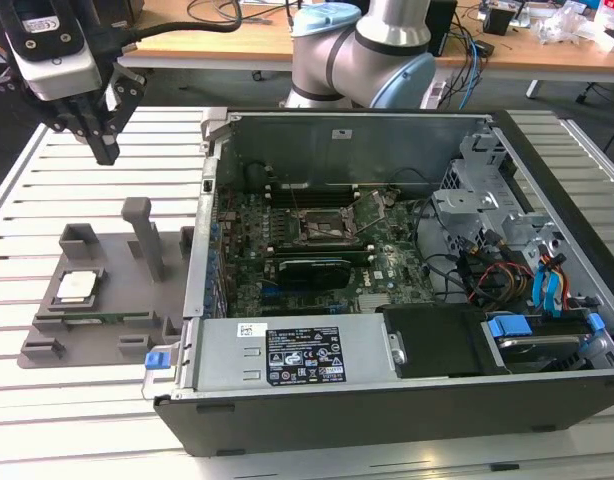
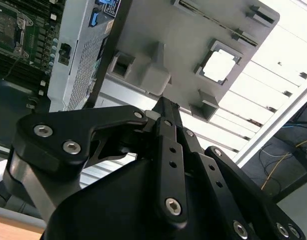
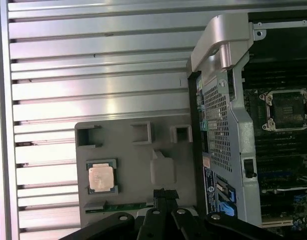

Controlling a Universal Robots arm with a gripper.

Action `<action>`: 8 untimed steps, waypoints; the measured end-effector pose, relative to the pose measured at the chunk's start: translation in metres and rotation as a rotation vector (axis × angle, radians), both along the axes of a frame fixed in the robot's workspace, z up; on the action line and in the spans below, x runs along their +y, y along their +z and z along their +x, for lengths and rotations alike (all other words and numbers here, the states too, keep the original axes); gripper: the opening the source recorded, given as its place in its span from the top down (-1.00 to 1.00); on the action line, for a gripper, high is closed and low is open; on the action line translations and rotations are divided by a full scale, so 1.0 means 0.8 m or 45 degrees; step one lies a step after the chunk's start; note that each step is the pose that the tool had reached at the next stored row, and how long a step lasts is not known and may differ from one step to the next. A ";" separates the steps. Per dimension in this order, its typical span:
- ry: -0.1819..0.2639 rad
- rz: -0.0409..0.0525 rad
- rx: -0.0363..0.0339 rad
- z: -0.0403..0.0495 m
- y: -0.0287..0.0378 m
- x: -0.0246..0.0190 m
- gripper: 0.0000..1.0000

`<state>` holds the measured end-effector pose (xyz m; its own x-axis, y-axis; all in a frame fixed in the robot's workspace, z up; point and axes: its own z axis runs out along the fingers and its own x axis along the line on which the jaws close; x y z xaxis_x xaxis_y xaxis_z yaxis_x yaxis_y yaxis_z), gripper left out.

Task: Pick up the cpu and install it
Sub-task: 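Reach for the cpu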

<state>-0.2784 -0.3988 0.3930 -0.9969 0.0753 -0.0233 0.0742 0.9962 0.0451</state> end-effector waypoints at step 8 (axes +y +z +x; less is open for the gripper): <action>0.000 0.000 0.0000 -0.019 0.0000 0.0000 0.79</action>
<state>-0.2933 -0.3989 0.3930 -0.9969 0.0753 -0.0233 0.0742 0.9962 0.0451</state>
